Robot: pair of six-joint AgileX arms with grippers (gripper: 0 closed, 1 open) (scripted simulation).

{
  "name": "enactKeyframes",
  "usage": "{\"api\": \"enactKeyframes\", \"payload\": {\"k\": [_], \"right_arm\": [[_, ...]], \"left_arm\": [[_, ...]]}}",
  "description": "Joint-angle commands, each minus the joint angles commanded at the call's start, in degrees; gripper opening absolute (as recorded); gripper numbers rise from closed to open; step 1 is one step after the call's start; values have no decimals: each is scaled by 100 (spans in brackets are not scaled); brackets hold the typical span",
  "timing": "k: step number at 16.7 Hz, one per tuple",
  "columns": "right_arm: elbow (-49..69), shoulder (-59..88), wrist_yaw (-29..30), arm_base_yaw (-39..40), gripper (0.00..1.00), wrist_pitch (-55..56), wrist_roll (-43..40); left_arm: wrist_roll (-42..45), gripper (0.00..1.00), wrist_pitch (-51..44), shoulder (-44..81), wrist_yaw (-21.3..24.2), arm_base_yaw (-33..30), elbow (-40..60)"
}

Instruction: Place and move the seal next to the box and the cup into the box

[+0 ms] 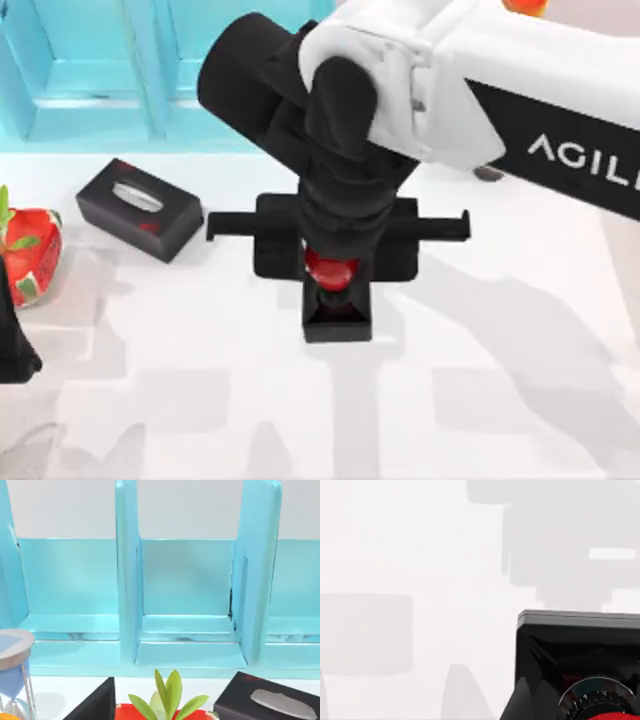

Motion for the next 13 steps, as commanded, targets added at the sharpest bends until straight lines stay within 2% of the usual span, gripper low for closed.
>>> {"api": "enactKeyframes", "payload": {"k": [13], "right_arm": [[-4416, -4790, -1009, -3237, 0, 22, -3178]], "left_arm": [[0, 100, 0, 0, 0, 0, 0]]}}
